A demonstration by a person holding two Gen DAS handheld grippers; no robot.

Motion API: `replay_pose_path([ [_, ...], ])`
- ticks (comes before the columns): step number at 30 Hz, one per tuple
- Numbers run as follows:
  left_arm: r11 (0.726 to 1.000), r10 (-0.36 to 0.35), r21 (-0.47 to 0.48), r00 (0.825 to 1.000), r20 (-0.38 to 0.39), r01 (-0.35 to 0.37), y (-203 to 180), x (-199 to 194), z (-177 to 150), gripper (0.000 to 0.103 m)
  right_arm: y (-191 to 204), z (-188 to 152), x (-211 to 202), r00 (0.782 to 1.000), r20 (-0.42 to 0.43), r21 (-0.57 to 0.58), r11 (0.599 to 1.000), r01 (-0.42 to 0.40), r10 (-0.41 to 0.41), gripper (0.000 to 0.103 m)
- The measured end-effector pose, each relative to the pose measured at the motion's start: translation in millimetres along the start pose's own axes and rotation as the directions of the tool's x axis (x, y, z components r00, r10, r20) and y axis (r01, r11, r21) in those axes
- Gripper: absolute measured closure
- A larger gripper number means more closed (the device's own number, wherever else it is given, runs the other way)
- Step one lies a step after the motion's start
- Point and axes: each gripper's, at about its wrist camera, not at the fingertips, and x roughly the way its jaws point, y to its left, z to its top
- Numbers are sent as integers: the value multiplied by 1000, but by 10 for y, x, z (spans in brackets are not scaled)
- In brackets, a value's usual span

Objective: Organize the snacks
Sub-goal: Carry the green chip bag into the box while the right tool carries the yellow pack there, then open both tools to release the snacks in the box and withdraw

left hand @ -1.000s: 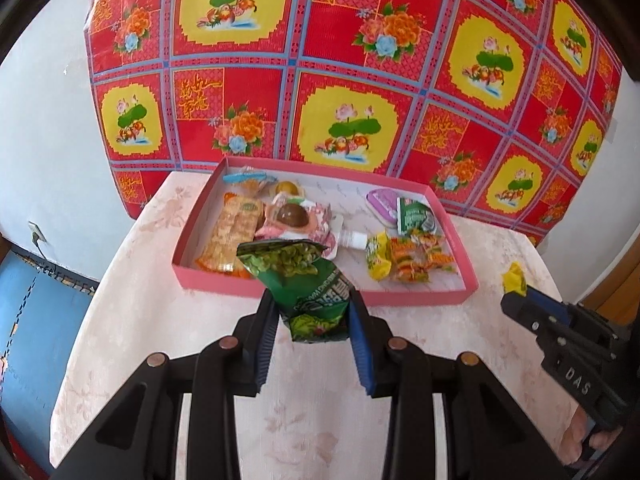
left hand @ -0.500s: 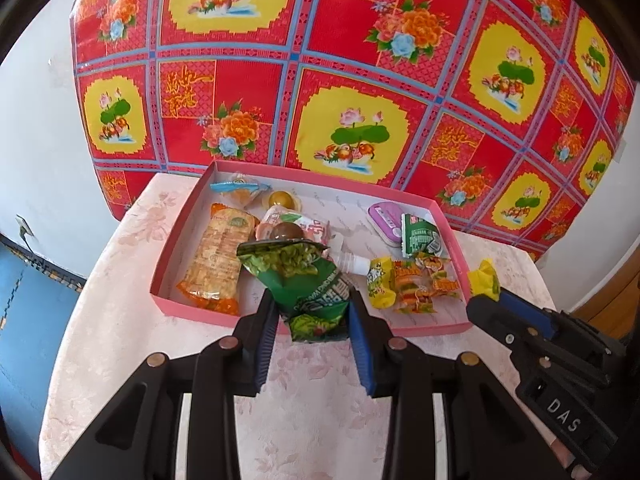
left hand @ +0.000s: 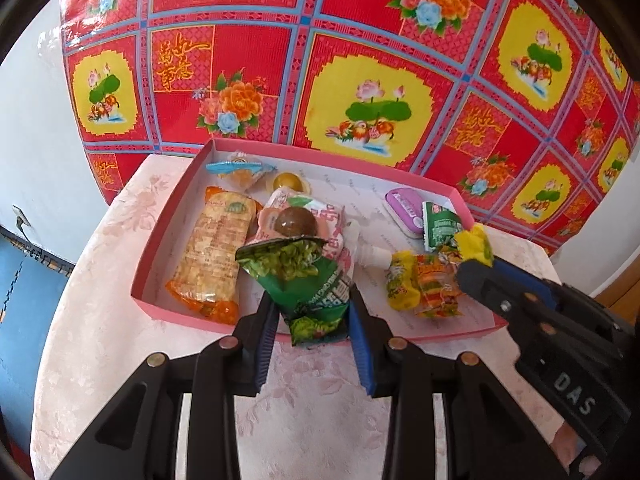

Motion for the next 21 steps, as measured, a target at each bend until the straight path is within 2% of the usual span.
replay_pose_path([
  [7, 999, 11, -35, 1000, -24, -12, 130, 149, 121, 67, 11, 55, 219, 999, -31, 15, 1000, 9, -9, 76],
  [21, 999, 30, -21, 998, -50, -31, 206, 268, 163, 67, 38, 206, 460, 999, -47, -2, 1000, 13, -13, 75],
])
